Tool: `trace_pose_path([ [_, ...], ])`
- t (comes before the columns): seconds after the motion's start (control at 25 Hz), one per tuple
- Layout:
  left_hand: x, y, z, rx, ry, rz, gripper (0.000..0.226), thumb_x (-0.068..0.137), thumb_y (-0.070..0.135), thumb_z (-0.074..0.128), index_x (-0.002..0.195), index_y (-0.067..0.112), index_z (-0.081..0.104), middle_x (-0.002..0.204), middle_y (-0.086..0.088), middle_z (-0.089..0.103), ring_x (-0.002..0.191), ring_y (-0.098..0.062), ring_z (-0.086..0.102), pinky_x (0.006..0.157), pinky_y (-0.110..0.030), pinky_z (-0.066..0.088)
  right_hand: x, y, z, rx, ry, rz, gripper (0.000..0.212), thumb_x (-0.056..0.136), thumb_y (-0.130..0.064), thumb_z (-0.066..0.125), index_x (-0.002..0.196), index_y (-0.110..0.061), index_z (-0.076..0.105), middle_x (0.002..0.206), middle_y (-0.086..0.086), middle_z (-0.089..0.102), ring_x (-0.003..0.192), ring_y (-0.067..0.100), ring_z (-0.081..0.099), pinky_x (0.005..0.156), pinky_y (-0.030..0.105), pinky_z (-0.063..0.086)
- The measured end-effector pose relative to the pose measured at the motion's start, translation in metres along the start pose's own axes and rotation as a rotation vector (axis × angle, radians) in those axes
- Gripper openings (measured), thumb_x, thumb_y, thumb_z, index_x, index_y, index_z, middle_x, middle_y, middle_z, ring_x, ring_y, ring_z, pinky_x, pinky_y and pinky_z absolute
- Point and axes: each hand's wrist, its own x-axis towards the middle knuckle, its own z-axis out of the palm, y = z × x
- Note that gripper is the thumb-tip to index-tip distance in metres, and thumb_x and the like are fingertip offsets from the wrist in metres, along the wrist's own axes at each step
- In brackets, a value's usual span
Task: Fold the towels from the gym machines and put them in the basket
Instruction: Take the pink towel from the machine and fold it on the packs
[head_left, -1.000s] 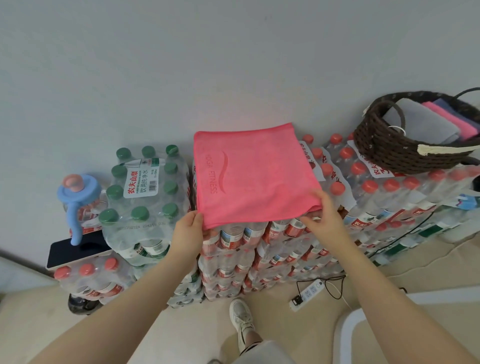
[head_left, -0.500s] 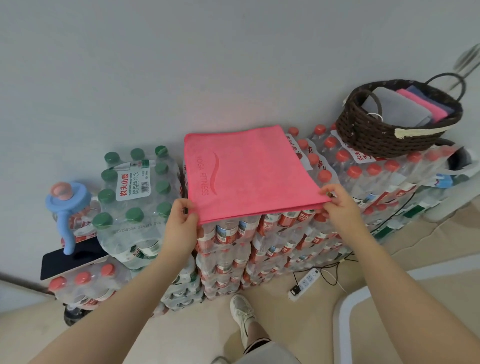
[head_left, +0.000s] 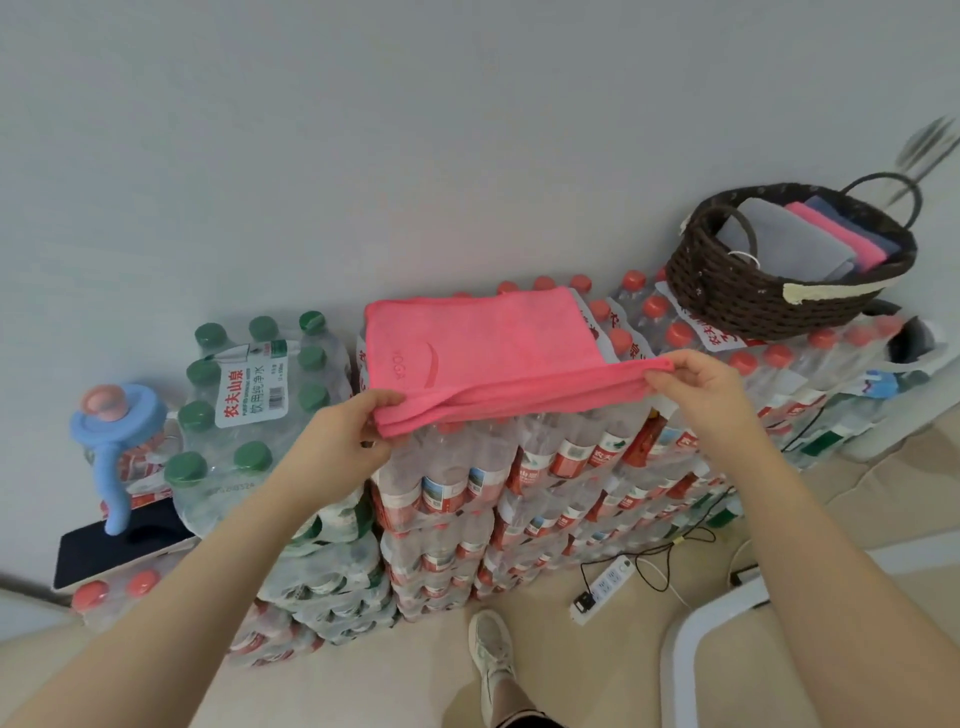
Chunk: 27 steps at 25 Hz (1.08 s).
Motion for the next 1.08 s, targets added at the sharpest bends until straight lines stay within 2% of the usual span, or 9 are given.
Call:
trace_pose_path([
  [0.2, 0.045, 0.007, -0.011, -0.108, 0.398, -0.032, 0.015, 0.085, 0.005, 0.056, 0.094, 0.009, 0.069, 0.1, -0.002, 0.051, 0.083, -0.007, 0.05, 0.071, -0.006, 0.034, 0.072, -0.02, 0.021, 0.366, 0.042, 0.039, 0.019, 0.086, -0.006, 0.057, 0.072, -0.018, 0.062, 0.075, 0.002, 0.055, 0.077, 0.015, 0.05, 0.075, 0.029, 0.042],
  [0.32, 0.081, 0.01, -0.021, -0.211, 0.304, -0.139, 0.025, 0.083, 0.024, 0.05, 0.081, 0.002, 0.063, 0.094, -0.003, 0.052, 0.08, -0.015, 0.047, 0.067, -0.016, 0.036, 0.117, -0.028, 0.036, 0.314, 0.06, 0.034, 0.022, 0.089, -0.019, 0.057, 0.067, -0.017, 0.058, 0.067, 0.005, 0.041, 0.064, 0.013, 0.036, 0.058, 0.028, 0.03],
  [0.4, 0.102, 0.009, -0.025, -0.419, 0.234, -0.262, 0.025, 0.089, 0.025, 0.046, 0.078, 0.01, 0.062, 0.086, -0.005, 0.055, 0.074, -0.016, 0.049, 0.064, -0.024, 0.037, 0.14, -0.027, 0.046, 0.224, 0.045, 0.01, 0.022, 0.092, -0.018, 0.054, 0.07, -0.014, 0.057, 0.065, 0.002, 0.044, 0.061, 0.011, 0.036, 0.055, 0.026, 0.029],
  [0.48, 0.123, 0.004, -0.022, -0.531, 0.233, -0.366, 0.025, 0.096, 0.026, 0.04, 0.088, 0.018, 0.062, 0.097, -0.006, 0.061, 0.079, -0.016, 0.055, 0.071, -0.03, 0.044, 0.16, -0.019, 0.056, 0.168, 0.021, 0.019, 0.027, 0.093, -0.017, 0.051, 0.068, -0.01, 0.058, 0.063, 0.006, 0.051, 0.062, 0.011, 0.041, 0.056, 0.028, 0.032],
  [0.56, 0.139, -0.003, -0.013, -0.424, 0.245, -0.422, 0.033, 0.098, 0.03, 0.037, 0.108, 0.011, 0.061, 0.112, -0.011, 0.061, 0.095, -0.024, 0.058, 0.085, -0.034, 0.045, 0.174, -0.007, 0.065, -0.03, 0.011, 0.031, 0.033, 0.094, -0.018, 0.048, 0.076, 0.007, 0.06, 0.075, 0.028, 0.06, 0.069, 0.02, 0.048, 0.063, 0.034, 0.038],
  [0.64, 0.15, -0.006, -0.003, -0.198, 0.283, -0.44, 0.038, 0.099, 0.028, 0.034, 0.116, 0.003, 0.057, 0.116, -0.015, 0.059, 0.107, -0.03, 0.054, 0.088, -0.033, 0.039, 0.183, 0.003, 0.07, -0.289, -0.015, 0.023, 0.037, 0.096, -0.02, 0.044, 0.077, 0.009, 0.057, 0.091, 0.033, 0.062, 0.08, 0.028, 0.056, 0.07, 0.039, 0.04],
  [0.84, 0.156, -0.012, 0.01, 0.033, 0.36, -0.417, 0.033, 0.099, 0.025, 0.032, 0.086, 0.003, 0.054, 0.098, -0.024, 0.062, 0.087, -0.031, 0.053, 0.074, -0.031, 0.033, 0.192, 0.014, 0.076, -0.502, -0.014, -0.061, 0.03, 0.096, -0.022, 0.043, 0.098, 0.002, 0.061, 0.106, 0.028, 0.064, 0.103, 0.041, 0.058, 0.087, 0.043, 0.044],
  [0.92, 0.158, -0.015, 0.013, 0.147, 0.385, -0.385, 0.033, 0.099, 0.027, 0.031, 0.08, 0.006, 0.049, 0.09, -0.025, 0.063, 0.083, -0.034, 0.056, 0.07, -0.034, 0.035, 0.194, 0.017, 0.078, -0.546, -0.026, -0.084, 0.029, 0.096, -0.019, 0.042, 0.103, 0.003, 0.058, 0.104, 0.028, 0.064, 0.101, 0.041, 0.059, 0.082, 0.04, 0.043],
  [1.08, 0.16, -0.019, 0.019, 0.396, 0.392, -0.395, 0.038, 0.1, 0.032, 0.025, 0.097, 0.005, 0.052, 0.084, -0.022, 0.063, 0.081, -0.038, 0.06, 0.061, -0.034, 0.036, 0.19, 0.015, 0.083, -0.714, -0.055, -0.164, 0.027, 0.099, -0.021, 0.035, 0.108, 0.0, 0.049, 0.1, 0.026, 0.065, 0.097, 0.04, 0.06, 0.064, 0.033, 0.029],
])
